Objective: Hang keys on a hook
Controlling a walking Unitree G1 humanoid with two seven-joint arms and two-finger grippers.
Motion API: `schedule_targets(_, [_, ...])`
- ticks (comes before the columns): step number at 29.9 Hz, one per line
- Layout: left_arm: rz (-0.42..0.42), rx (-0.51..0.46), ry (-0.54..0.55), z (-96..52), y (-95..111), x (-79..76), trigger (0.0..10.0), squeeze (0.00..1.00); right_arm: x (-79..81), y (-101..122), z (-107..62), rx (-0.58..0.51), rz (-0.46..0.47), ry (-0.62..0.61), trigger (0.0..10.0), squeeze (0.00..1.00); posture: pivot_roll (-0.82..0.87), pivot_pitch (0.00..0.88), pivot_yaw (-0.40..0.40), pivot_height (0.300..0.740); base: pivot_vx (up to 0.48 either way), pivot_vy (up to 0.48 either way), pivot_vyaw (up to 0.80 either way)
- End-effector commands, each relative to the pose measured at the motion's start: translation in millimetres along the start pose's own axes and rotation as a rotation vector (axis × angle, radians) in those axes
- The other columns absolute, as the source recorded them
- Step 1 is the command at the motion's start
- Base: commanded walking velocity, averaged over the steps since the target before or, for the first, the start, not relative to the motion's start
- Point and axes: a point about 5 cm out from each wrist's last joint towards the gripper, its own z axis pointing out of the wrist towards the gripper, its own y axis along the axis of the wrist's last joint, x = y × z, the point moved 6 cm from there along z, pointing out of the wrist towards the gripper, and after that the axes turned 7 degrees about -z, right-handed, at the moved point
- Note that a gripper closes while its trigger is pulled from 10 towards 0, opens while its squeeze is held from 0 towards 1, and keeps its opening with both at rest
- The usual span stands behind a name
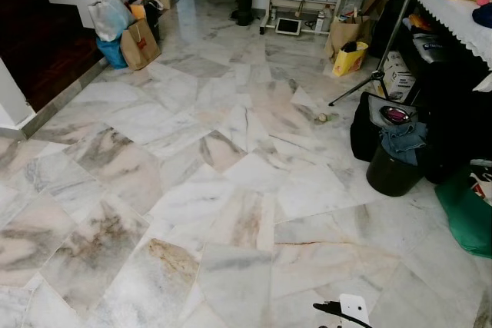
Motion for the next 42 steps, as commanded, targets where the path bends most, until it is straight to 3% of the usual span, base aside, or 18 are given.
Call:
schedule_targets(1, [0.118,-0.108,-0.17,8.4,62,-52.7,10.0,0.0,-13.5,35,-3.9,-0.186,0.088,0.009,10.0,0.0,-0.05,0.0,0.029,0.73,0.0,0.0,0.0])
schedule_targets(12, [0.115,-0.097,-0.168,8.2,56,-55.5,10.0,0.0,-7.6,26,-3.1,-0.159,0.09,0.036,10.0,0.0,-0.03,0.0,0.019,0.73,0.0,0.0,0.0])
schedule_targets(23, [0.095,-0.1,-0.159,8.4,56,-55.1,10.0,0.0,-16.7,27,-4.0,-0.162,0.083,0.009,10.0,0.0,-0.03,0.0,0.004,0.73,0.0,0.0,0.0])
schedule_targets(27, [0.086,-0.099,-0.157,8.5,56,-55.0,10.0,0.0,-17.9,25,-3.8,-0.149,0.106,0.006,10.0,0.0,-0.02,0.0,0.003,0.73,0.0,0.0,-0.75])
schedule_targets(31, [0.071,-0.1,-0.147,8.8,58,-51.0,10.0,0.0,-16.4,24,-3.7,-0.136,0.061,0.019,10.0,0.0,-0.02,0.0,-0.001,0.73,0.0,0.0,-0.8])
schedule_targets(42, [0.053,-0.095,-0.153,9.0,59,-53.0,10.0,0.0,-34.8,16,-6.8,-0.118,0.059,-0.005,10.0,0.0,-0.02,0.0,-0.008,0.73,0.0,0.0,-0.8])
